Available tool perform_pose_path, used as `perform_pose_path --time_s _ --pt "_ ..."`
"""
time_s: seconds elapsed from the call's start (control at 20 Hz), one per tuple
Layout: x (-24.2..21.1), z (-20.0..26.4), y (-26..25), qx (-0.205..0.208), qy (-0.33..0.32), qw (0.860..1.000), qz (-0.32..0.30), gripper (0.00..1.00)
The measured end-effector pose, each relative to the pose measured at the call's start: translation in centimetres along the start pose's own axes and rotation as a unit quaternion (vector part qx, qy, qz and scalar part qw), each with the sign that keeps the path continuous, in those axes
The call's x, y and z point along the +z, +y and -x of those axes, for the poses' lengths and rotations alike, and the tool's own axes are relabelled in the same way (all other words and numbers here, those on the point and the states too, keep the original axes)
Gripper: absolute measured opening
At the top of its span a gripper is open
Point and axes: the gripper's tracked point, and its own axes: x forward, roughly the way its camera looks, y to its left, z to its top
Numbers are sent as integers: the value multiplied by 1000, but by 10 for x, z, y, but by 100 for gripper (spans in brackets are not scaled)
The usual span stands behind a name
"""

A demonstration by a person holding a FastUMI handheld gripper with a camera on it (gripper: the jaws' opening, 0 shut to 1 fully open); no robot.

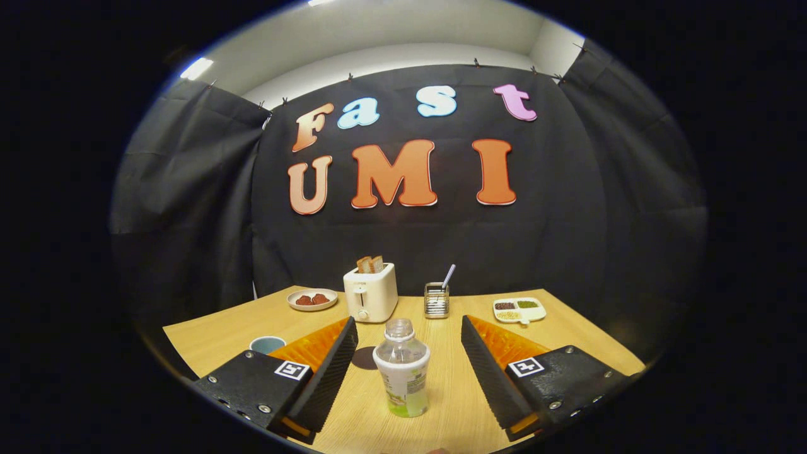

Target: Take the bottle from table, then pour the juice into the cup, finally place the bottle on the coaster

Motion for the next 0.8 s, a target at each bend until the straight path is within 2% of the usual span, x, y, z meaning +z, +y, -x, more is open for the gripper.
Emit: perform_pose_path --time_s 0.4,0.6,0.7,0.8 --pt "-58 -23 8 26 44 999 -8 98" --pt "-83 -36 11 21 67 998 1 98" --pt "-90 -40 11 14 71 997 2 94" --pt "-98 -45 4 0 78 997 5 84"
